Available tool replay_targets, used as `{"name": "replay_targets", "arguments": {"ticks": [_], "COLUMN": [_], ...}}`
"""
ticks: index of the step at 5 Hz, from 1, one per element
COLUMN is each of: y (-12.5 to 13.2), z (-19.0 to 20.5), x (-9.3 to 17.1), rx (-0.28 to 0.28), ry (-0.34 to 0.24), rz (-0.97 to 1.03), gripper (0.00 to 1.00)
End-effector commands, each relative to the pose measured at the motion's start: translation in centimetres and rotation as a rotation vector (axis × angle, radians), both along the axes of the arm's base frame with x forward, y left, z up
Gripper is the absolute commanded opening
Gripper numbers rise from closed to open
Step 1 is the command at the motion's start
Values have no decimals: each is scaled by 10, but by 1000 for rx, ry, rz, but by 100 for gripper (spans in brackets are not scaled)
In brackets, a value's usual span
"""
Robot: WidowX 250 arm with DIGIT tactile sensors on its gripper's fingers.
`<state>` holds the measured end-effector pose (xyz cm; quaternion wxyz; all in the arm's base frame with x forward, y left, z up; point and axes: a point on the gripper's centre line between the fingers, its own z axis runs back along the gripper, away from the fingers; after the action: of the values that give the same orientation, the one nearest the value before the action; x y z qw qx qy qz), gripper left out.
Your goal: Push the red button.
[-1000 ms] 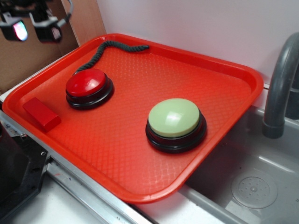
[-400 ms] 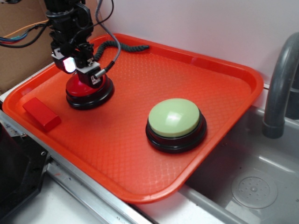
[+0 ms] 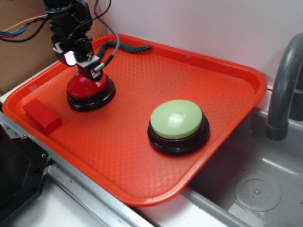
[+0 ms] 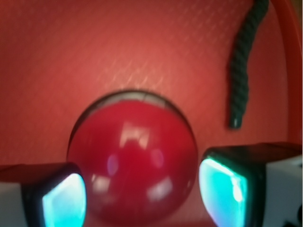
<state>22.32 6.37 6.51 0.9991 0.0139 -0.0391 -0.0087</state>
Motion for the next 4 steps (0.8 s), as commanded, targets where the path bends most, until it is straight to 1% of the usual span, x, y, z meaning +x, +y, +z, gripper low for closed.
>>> {"name": "replay_targets", "arguments": {"ticks": [1, 2, 3, 4], "y": [-3, -8, -10, -9], "z": [-4, -17, -12, 14], "x": [0, -9, -9, -7], "rx": [-56, -6, 10, 53], "ry": [-159, -115, -90, -63], "rz": [41, 28, 15, -40], "gripper": [100, 100, 100, 100]}}
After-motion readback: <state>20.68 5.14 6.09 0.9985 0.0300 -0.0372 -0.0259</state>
